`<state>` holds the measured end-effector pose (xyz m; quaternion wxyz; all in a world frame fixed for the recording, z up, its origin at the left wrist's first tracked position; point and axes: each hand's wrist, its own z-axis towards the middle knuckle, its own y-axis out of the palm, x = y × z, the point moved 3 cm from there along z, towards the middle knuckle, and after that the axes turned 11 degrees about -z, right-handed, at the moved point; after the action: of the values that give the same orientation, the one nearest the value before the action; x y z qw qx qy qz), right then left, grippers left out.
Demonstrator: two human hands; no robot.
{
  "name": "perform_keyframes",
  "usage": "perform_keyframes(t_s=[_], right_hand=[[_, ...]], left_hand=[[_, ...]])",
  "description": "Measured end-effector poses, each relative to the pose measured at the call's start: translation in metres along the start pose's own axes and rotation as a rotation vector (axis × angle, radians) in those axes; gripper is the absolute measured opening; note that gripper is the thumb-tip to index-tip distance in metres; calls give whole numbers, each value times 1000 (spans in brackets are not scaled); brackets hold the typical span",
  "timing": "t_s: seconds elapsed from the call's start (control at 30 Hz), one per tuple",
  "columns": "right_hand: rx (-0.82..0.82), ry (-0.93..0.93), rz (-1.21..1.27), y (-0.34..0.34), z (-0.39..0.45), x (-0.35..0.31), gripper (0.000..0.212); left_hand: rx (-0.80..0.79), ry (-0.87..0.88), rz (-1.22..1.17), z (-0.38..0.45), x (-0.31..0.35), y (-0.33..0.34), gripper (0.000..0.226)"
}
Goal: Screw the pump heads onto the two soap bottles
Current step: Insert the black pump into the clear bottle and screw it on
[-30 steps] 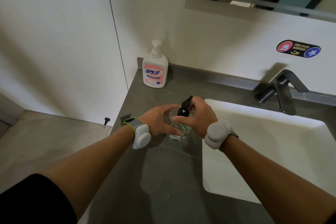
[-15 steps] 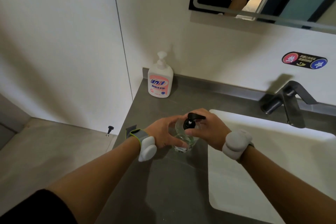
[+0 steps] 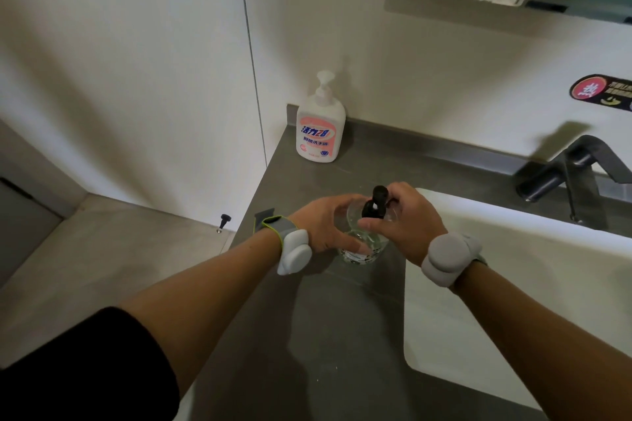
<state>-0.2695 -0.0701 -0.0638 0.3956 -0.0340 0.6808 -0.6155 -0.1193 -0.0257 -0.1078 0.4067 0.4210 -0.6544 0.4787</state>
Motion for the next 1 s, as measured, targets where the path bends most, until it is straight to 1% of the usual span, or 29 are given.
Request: perform_keyframes(t_s=[0.07, 0.27, 0.5, 0.6, 0.77, 0.83, 0.93, 1.0], right_hand=[[47, 27, 20, 3, -2, 0, 36], [102, 37, 48, 1, -5, -2, 37], [206, 105, 82, 6, -8, -4, 38], [185, 135, 113, 6, -6, -1, 37], [90, 142, 173, 4, -2, 3, 34], [48, 155, 233, 3, 2, 3, 41], [-5, 159, 337, -1, 13, 4, 66], [-18, 185, 412, -2, 19, 7, 73]], left_hand=[[-6, -8, 0, -1, 2, 1, 62], [20, -11, -12, -3, 3, 3, 65], [135, 39, -4, -4, -2, 10, 65], [166, 49, 25, -5, 0, 12, 66], [181, 9, 66, -3, 3, 11, 67], [198, 0, 63, -1, 5, 8, 69], [257, 6, 46, 6, 9, -4, 69], [300, 14, 1, 15, 12, -13, 73]])
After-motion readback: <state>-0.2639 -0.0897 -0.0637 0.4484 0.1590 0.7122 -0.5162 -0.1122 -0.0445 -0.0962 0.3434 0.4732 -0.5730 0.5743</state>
